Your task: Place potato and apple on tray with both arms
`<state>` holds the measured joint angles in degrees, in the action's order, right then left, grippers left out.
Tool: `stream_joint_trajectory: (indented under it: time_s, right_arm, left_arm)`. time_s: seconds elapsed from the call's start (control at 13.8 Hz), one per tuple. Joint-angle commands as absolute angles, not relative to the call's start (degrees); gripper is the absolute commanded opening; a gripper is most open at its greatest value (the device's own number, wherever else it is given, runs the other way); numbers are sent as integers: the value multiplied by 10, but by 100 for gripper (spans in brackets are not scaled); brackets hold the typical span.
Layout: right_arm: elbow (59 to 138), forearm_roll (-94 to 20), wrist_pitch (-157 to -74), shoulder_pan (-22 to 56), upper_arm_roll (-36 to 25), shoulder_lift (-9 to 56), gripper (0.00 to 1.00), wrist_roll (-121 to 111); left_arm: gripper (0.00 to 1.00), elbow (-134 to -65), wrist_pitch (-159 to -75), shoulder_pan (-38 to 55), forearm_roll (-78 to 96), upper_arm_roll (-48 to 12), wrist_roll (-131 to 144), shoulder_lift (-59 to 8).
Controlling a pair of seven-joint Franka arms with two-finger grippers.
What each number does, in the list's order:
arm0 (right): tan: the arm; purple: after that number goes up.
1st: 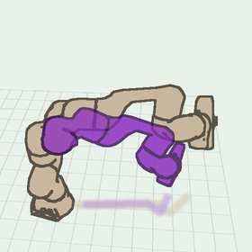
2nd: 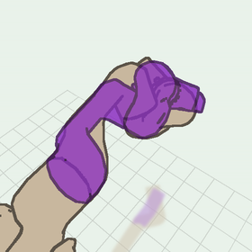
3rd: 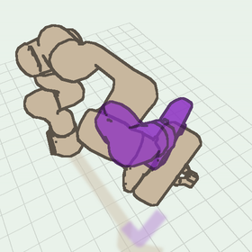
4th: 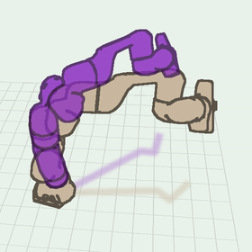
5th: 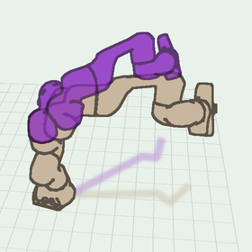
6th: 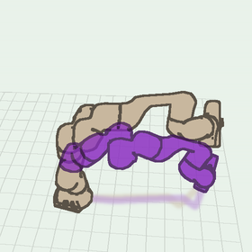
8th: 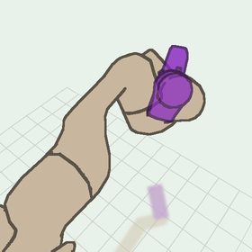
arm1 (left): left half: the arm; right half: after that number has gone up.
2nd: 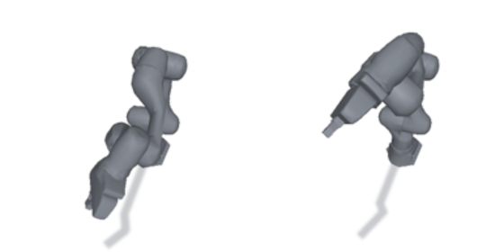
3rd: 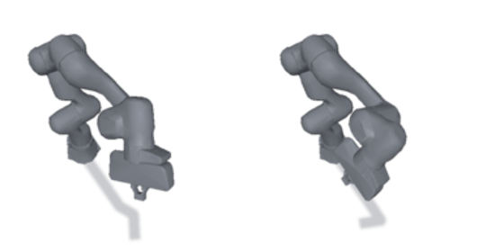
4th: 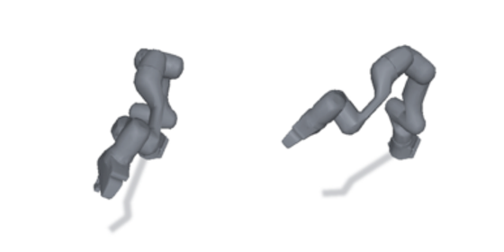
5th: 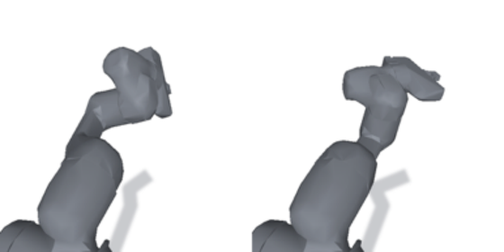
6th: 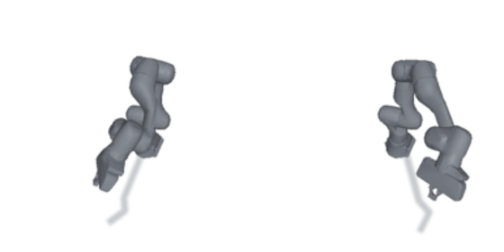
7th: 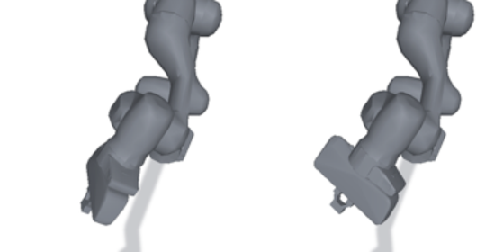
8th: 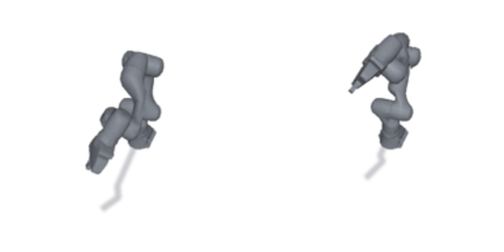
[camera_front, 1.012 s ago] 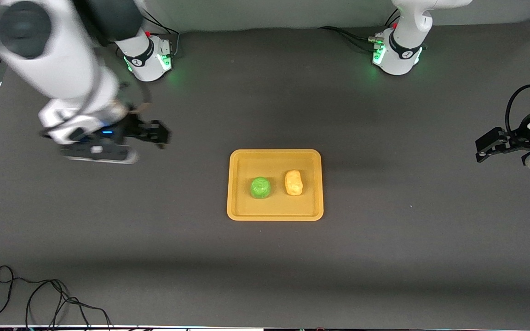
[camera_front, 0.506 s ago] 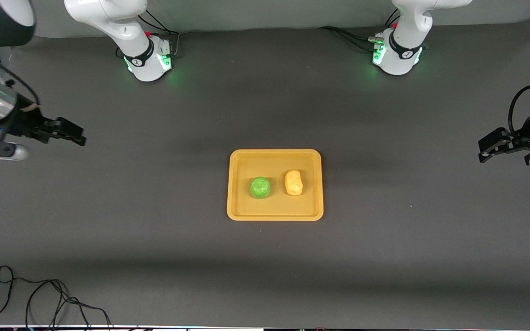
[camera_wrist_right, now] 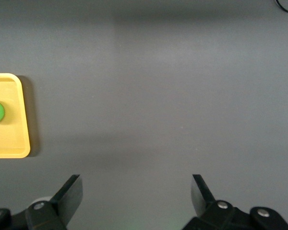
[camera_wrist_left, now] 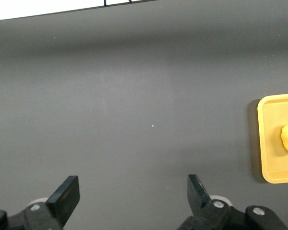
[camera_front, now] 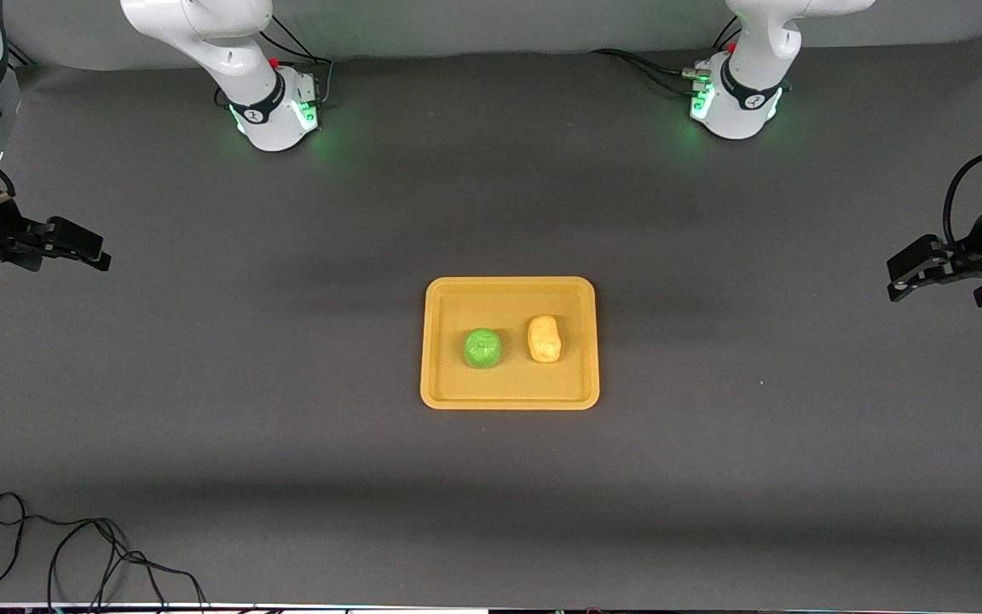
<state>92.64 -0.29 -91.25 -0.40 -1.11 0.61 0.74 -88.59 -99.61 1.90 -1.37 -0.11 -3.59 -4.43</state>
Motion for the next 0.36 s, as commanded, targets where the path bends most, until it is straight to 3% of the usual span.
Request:
stream_joint_trajectory:
  time_s: [0.0,0.29]
  right_arm:
    - [935,7,-920,-3,-12,-2,100,-10]
    - [935,6,-918,-3,-12,-2,100,-5]
  left_arm:
    - [100,-872,-988,24,-20,2,-35,-49]
    - [100,-872,-993,22,-20,2,-36,-49]
